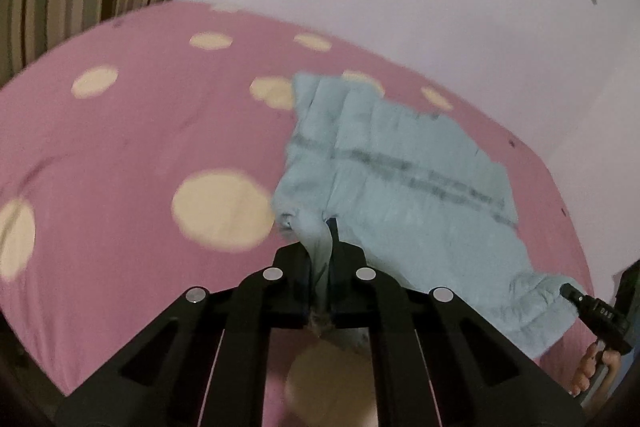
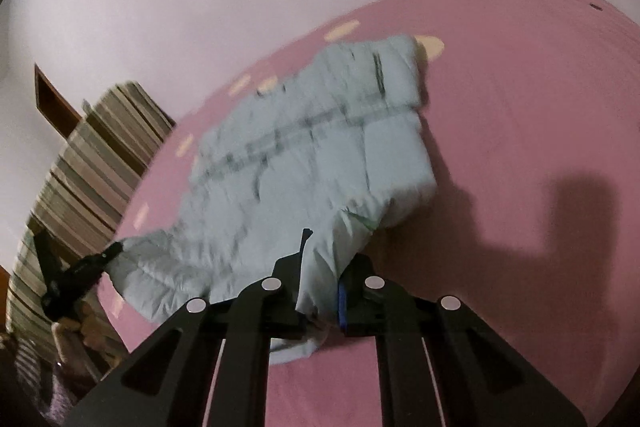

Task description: Fold large clothes

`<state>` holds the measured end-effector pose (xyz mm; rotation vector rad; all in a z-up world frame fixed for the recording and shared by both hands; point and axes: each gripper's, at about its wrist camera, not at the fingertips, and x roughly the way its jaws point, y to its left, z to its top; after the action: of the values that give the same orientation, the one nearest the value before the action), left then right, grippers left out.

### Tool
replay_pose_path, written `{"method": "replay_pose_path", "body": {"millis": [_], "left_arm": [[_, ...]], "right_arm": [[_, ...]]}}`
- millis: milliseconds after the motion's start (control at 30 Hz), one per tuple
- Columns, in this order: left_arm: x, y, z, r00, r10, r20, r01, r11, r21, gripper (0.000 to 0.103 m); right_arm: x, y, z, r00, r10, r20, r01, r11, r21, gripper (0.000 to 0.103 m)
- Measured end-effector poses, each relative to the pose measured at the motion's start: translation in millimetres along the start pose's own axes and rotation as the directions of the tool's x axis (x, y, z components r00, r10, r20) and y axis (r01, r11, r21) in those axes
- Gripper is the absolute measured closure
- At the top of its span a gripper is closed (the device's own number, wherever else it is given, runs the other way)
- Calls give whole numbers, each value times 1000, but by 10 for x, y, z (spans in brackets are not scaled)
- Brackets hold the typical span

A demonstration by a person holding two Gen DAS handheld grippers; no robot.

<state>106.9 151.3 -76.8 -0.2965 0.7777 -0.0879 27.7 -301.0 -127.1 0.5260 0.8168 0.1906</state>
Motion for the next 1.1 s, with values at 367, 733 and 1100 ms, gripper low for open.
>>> {"method": "replay_pose_path", "body": {"millis": [367,733,1100], "left_arm": [[1134,-337,1071,996,86,5,-86,995,39,97],[2274,-304,1154,976,187,-108,-172,976,131,97],[1846,-79,1314,998,53,15,-54,998,39,34]], "right_arm": [[996,-218,1282,1000,-18,20,16,993,114,94],[1858,-619,1541,993,-92,-80,104,983,154,93],[1254,-588,1604,997,-25,72,15,991,134,38]]}}
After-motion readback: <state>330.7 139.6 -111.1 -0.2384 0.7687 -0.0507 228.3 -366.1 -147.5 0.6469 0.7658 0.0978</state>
